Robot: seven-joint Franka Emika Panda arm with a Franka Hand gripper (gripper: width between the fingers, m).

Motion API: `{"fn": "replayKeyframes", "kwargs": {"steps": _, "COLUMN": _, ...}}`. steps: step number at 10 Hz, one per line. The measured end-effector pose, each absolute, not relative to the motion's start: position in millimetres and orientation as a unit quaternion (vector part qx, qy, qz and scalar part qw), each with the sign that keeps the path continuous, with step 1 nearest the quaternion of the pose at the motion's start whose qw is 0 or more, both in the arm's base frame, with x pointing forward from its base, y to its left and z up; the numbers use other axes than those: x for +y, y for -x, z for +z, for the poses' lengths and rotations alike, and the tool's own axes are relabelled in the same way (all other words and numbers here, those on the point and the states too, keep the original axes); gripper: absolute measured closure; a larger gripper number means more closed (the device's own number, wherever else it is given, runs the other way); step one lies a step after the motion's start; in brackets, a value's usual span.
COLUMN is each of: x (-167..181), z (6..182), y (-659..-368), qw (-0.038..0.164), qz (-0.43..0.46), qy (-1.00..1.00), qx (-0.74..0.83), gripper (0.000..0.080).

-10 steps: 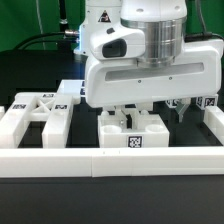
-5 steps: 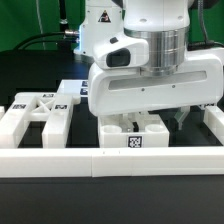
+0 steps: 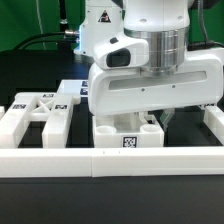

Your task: Assemble chair

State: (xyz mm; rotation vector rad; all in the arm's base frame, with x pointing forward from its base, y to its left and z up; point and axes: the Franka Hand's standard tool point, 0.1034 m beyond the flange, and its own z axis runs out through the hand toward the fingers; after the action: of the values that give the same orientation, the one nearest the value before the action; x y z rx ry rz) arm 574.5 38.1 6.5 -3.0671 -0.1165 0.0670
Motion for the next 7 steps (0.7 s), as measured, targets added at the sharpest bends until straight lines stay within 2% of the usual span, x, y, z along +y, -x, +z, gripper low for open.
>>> {"fn": "replayKeyframes", "kwargs": {"steps": 5, "x": 40, "z": 7.1, "y": -575, "qw": 0.036, "qz": 0.021, "qy": 0.999, "qx": -0.034, "gripper": 0.0768}}
{"fn": "replayKeyframes", "kwargs": {"steps": 7, "x": 63, "z": 7.7, "y": -576, "qw": 0.038, "qz": 0.02, "qy": 0.999, "qx": -0.033, "gripper": 0.0768}}
